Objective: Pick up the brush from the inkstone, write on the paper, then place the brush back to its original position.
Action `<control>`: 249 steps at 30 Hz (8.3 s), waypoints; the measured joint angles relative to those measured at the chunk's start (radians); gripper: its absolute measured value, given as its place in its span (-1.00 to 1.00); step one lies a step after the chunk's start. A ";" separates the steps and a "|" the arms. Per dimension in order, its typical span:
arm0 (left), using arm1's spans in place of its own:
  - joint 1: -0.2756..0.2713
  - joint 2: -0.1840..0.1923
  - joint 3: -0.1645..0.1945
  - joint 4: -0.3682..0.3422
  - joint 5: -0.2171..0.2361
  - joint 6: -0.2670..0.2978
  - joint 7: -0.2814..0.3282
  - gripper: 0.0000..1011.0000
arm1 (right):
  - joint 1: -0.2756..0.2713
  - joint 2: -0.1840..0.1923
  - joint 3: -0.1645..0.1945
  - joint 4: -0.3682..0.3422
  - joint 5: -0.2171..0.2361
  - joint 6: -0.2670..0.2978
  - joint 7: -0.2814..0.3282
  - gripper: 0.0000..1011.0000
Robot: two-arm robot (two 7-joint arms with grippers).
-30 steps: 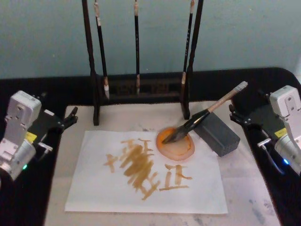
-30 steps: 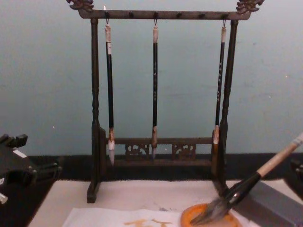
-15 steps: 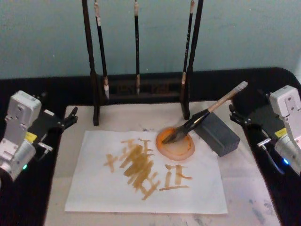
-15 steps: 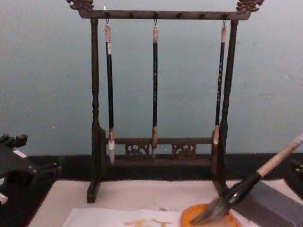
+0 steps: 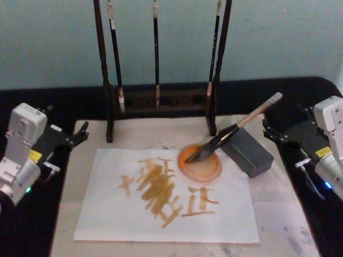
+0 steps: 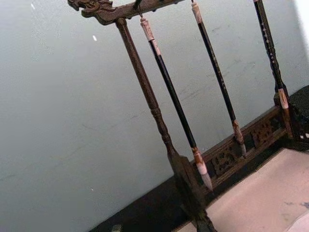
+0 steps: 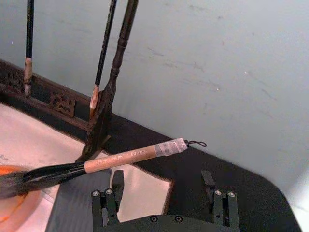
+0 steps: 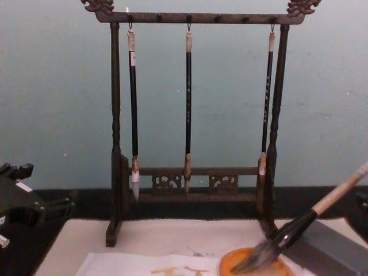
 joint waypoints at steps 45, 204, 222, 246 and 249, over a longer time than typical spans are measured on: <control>0.000 0.000 0.000 0.000 0.000 0.000 0.000 1.00 | 0.022 -0.248 0.207 0.051 0.626 0.336 0.159 0.98; 0.000 0.000 0.000 0.000 0.000 0.000 0.000 1.00 | -0.177 0.014 0.118 -0.290 0.292 -0.047 0.403 -0.65; 0.000 0.000 0.000 0.000 0.000 0.000 0.000 1.00 | -0.242 0.013 0.146 -0.311 0.222 -0.045 0.427 -0.65; 0.000 0.000 0.000 0.000 0.000 0.000 0.000 1.00 | -0.224 -0.055 0.156 -0.275 0.124 -0.035 0.433 -0.65; 0.000 0.000 0.000 0.000 0.000 0.000 0.000 1.00 | -0.224 -0.058 0.157 -0.274 0.119 -0.033 0.433 -0.65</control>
